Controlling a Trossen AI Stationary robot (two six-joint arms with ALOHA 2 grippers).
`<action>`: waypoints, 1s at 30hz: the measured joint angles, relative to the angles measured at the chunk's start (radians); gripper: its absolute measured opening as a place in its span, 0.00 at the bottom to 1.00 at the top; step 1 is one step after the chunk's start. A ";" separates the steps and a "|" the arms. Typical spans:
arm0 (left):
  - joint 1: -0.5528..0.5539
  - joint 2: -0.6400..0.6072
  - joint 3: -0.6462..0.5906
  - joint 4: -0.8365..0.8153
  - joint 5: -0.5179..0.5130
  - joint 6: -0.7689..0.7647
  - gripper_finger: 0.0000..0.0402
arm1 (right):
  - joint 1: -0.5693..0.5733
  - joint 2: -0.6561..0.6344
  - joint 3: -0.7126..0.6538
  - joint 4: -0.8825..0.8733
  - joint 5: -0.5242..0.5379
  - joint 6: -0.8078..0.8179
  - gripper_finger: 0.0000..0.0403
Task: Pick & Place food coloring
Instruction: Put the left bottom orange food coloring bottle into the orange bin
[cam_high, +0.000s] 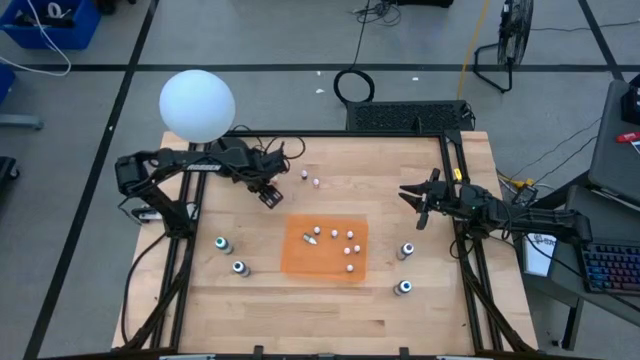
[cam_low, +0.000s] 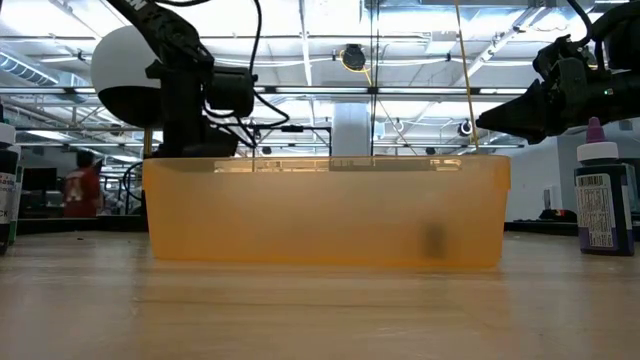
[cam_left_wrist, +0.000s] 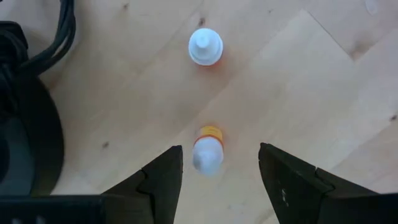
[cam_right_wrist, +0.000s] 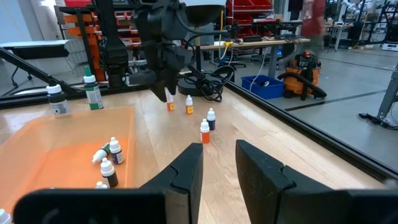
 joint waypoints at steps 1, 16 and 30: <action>0.000 -0.005 0.000 -0.005 0.001 0.000 0.53 | 0.000 0.000 0.000 0.000 0.000 0.000 0.21; 0.000 -0.004 -0.001 -0.018 -0.022 -0.011 0.53 | 0.000 0.000 -0.001 0.000 0.000 0.000 0.21; 0.000 -0.004 -0.001 -0.040 -0.046 -0.021 0.53 | 0.000 0.000 0.000 0.000 0.000 0.000 0.21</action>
